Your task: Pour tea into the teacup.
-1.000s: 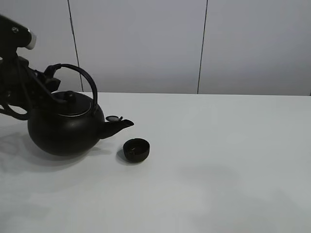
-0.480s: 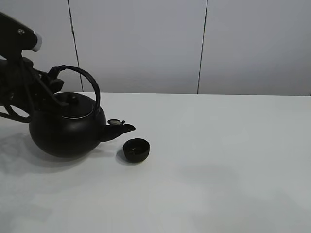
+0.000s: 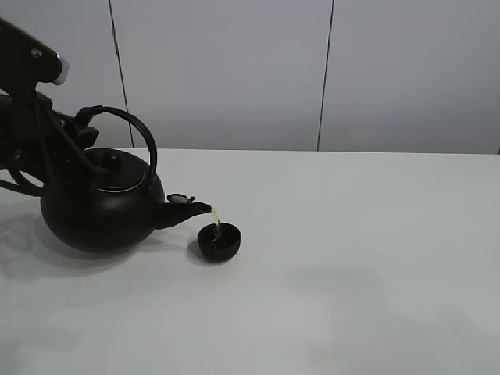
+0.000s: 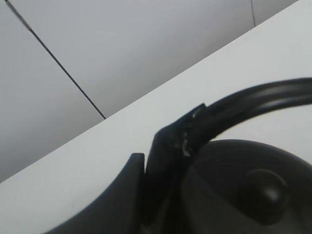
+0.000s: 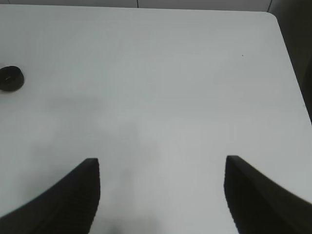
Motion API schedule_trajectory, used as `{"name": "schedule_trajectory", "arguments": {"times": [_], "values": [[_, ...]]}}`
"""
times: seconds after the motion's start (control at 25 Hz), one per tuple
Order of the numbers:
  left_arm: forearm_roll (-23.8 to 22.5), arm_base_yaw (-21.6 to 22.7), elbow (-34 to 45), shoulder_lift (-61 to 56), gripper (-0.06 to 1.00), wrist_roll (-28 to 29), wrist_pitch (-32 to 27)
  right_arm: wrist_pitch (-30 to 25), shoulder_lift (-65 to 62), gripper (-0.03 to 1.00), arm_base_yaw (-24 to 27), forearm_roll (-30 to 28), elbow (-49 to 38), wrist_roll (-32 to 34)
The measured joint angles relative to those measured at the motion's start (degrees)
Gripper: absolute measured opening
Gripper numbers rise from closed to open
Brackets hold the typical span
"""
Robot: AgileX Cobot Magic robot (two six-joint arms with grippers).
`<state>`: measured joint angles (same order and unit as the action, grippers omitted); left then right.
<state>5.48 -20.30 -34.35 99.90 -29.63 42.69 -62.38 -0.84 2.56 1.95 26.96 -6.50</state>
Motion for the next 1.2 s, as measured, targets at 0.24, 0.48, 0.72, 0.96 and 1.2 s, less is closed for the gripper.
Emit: {"name": "schedule_trajectory", "arguments": {"times": [0.24,0.48,0.72,0.96,1.2], "values": [[0.7,0.0,-1.1,0.0,0.11,-2.3,-1.2,0.0,0.0,0.49,0.0,0.0,0.0,0.0],[0.7,0.0,-1.1,0.0,0.11,-3.2,-1.2,0.0,0.0,0.49,0.0,0.0,0.0,0.0],[0.7,0.0,-1.1,0.0,0.11,-4.4,-1.2,0.0,0.0,0.49,0.0,0.0,0.0,0.0],[0.7,0.0,-1.1,0.0,0.11,-4.8,-2.0,0.0,0.0,0.49,0.0,0.0,0.0,0.0],[0.7,0.0,-1.1,0.0,0.11,-4.8,-2.5,0.0,0.0,0.49,0.0,0.0,0.0,0.0]]}}
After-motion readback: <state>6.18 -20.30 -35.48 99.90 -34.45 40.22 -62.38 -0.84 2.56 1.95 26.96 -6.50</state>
